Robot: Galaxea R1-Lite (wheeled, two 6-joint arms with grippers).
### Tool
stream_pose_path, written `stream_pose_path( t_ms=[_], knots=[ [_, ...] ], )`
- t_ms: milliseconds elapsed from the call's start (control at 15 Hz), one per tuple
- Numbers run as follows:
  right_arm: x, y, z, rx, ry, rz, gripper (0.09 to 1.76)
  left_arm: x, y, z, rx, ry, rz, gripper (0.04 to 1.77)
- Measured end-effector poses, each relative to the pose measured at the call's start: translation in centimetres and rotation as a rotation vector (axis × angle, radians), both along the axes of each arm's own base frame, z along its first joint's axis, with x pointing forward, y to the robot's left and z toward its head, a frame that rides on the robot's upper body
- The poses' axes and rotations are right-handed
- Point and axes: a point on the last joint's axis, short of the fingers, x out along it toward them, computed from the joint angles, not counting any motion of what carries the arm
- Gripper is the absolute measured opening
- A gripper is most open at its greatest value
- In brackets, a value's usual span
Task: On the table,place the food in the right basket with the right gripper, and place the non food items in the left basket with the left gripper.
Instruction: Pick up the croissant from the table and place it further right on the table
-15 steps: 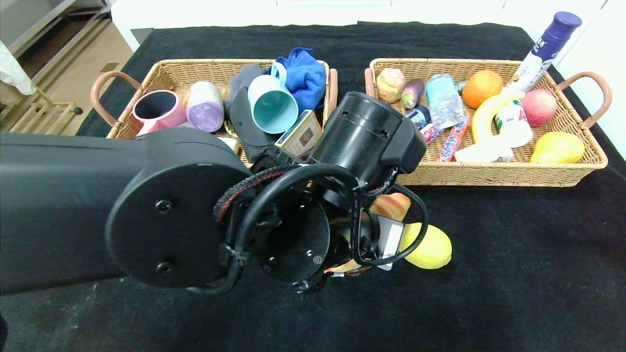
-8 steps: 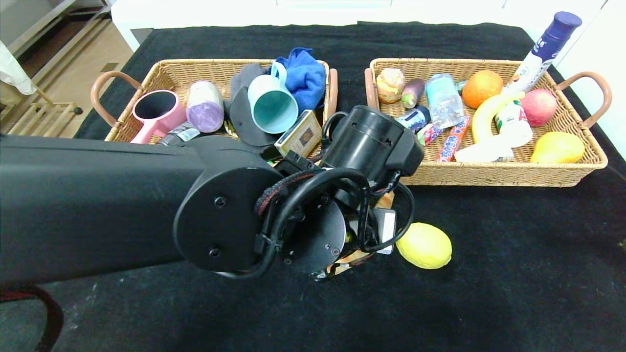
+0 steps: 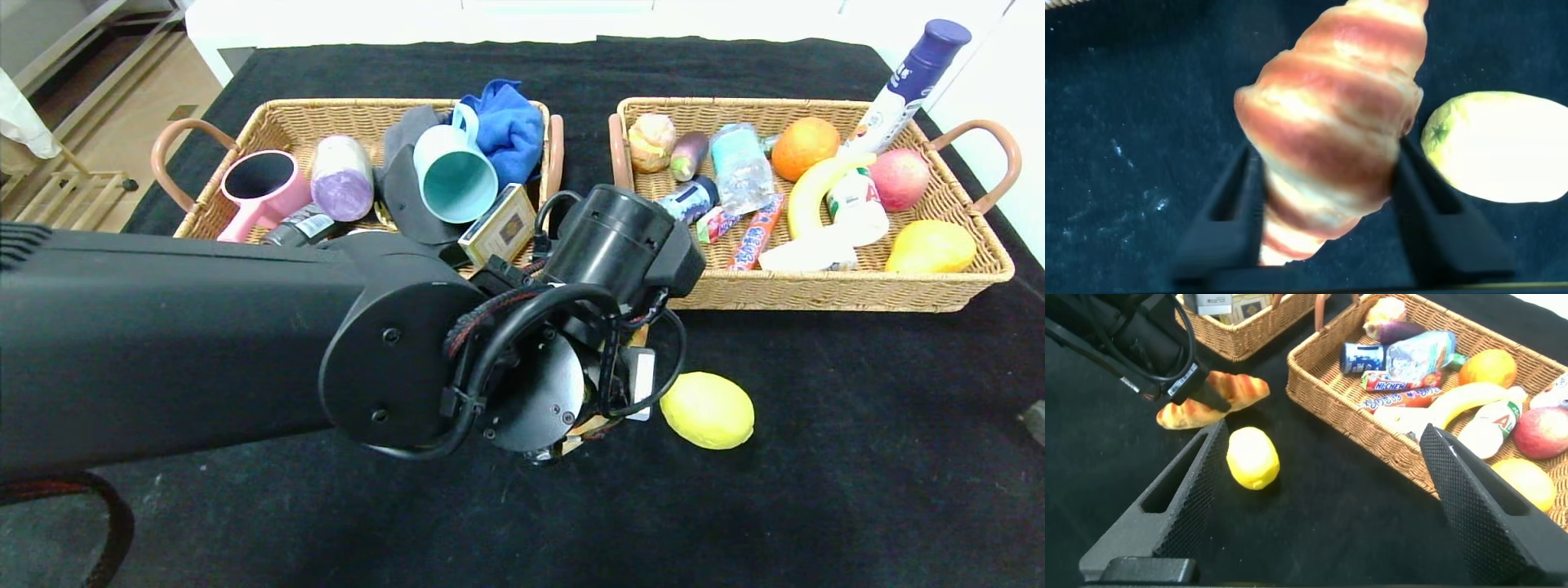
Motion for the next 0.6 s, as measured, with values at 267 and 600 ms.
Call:
stream_pose_path(
  t_ms=[267, 600],
  knots=[
    [0.01, 0.01, -0.03, -0.001, 0.001, 0.002, 1.71, -0.01, 0.04, 0.01, 0.008, -0.004, 0.004, 1.31],
    [0.02, 0.01, -0.08, -0.002, 0.003, 0.002, 1.71, -0.09, 0.07, 0.13, 0.009, -0.009, 0.006, 1.50]
  ],
)
